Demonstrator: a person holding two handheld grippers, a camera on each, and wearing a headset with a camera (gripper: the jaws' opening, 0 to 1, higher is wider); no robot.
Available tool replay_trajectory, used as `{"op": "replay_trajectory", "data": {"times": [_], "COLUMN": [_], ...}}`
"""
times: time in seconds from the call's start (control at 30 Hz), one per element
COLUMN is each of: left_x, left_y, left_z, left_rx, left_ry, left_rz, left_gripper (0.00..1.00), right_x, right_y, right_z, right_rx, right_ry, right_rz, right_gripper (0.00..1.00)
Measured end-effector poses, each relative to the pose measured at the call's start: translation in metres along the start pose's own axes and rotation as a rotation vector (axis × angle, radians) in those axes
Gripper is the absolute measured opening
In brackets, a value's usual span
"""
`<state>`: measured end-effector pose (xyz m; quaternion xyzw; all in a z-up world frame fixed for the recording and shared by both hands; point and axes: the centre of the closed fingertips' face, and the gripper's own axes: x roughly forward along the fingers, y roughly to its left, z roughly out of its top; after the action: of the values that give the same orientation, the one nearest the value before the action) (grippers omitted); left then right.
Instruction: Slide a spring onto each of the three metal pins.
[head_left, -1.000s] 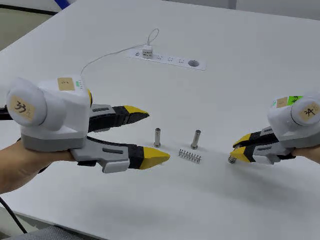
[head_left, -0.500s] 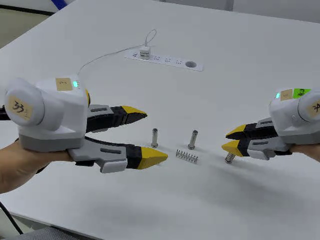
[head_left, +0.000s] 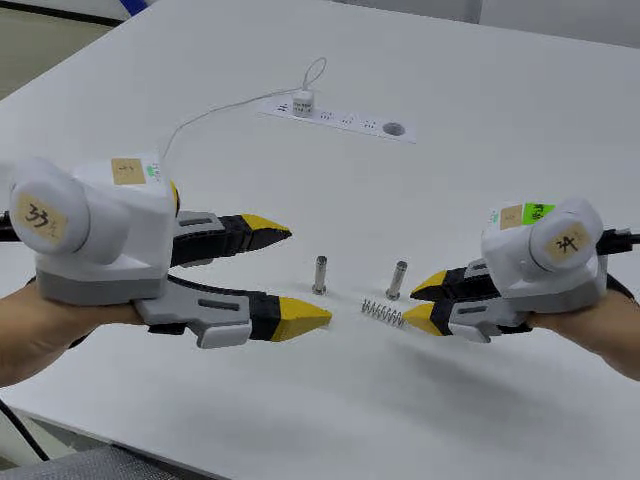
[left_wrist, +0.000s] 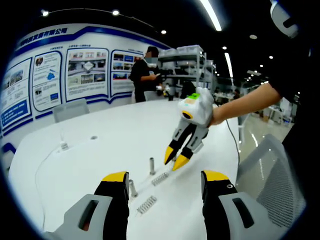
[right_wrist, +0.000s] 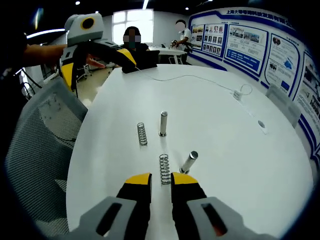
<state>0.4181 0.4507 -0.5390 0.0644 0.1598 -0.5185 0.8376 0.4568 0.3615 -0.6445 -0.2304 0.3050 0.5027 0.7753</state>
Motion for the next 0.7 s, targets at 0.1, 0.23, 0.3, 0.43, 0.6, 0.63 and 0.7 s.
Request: {"op": "replay_trajectory", "data": {"times": [0.1,0.23,0.3,0.43,0.6,0.63,0.7], "left_x": [-0.001,-0.002,-0.003,-0.005,-0.007,-0.008,-0.009], "left_y": [0.001,0.002,0.002,0.002,0.004,0.004,0.004], "left_z": [-0.001,-0.003,-0.004,-0.006,-0.005,-0.005,-0.005], "left_rx": [-0.005,-0.006,-0.004,-0.009,-0.014,-0.015,-0.015], "left_ry": [0.001,0.006,0.011,0.013,0.009,0.009,0.01], "left_rz": [0.005,0.008,0.007,0.01,0.02,0.02,0.02], "left_gripper": [0.6,0.6,0.59,0.6,0.6,0.59,0.59], "right_x": [0.009,0.017,0.021,0.026,0.033,0.033,0.033], "right_y": [-0.005,-0.008,-0.01,-0.012,-0.009,-0.009,-0.01], "right_z": [-0.009,-0.015,-0.018,-0.019,-0.022,-0.022,-0.021], "right_rx": [-0.001,-0.011,-0.012,-0.024,-0.034,-0.036,-0.02], "right_ry": [0.038,0.075,0.09,0.097,0.115,0.119,0.114], "right_rz": [-0.026,-0.04,-0.046,-0.05,-0.037,-0.035,-0.033], "right_gripper": [0.16,0.16,0.16,0.16,0.16,0.16,0.15]}}
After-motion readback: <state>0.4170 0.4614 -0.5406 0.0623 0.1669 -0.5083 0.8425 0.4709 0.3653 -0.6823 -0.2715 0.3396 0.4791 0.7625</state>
